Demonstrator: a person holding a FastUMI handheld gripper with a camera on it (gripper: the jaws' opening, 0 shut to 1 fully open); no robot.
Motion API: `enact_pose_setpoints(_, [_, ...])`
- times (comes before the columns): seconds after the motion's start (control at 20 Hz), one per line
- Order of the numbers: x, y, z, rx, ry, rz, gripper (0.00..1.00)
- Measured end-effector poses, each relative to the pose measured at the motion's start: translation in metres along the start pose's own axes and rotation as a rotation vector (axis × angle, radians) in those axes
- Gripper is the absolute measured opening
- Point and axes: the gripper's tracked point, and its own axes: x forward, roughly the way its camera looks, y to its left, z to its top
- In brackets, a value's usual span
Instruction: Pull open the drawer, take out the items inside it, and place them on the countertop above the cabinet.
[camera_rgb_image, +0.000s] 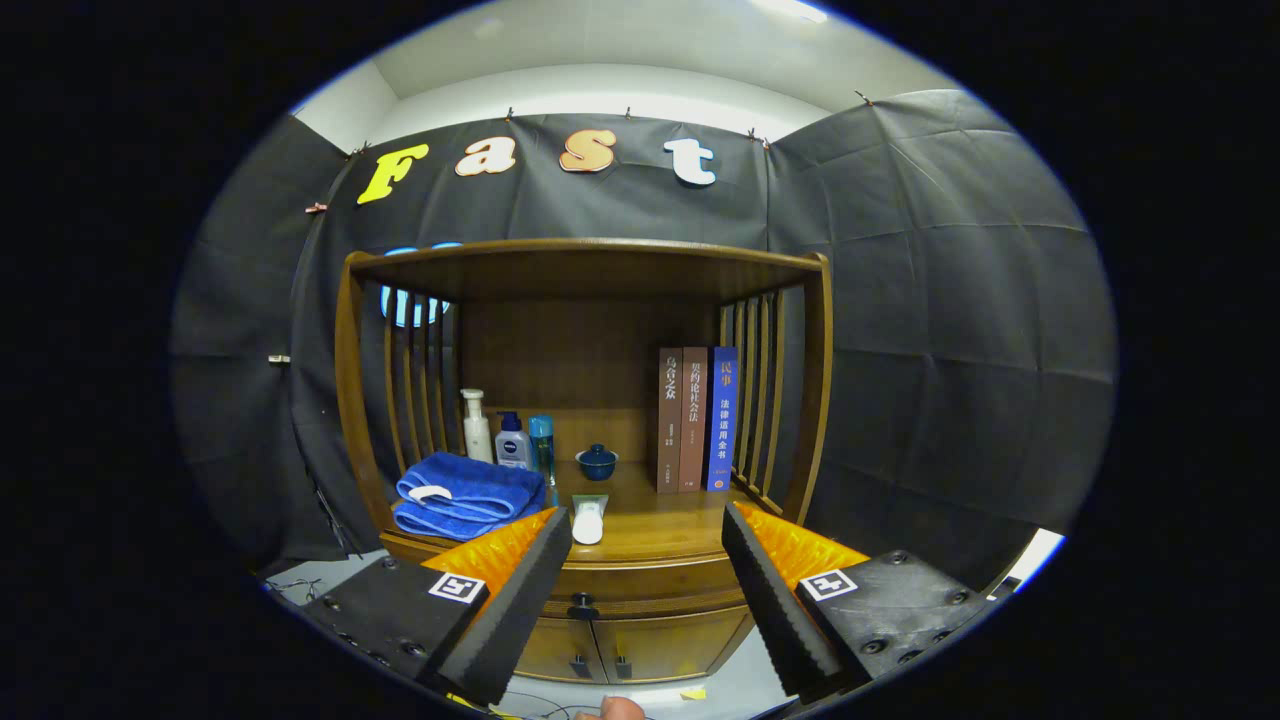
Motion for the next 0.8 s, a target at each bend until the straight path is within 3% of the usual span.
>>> enact_pose_setpoints(0.35, [-0.050,-0.009,0.024,-0.022,-0.064,-0.011,0.98])
enact_pose_setpoints(0.8, [-0.070,-0.002,0.033,-0.039,-0.085,0.005,0.98])
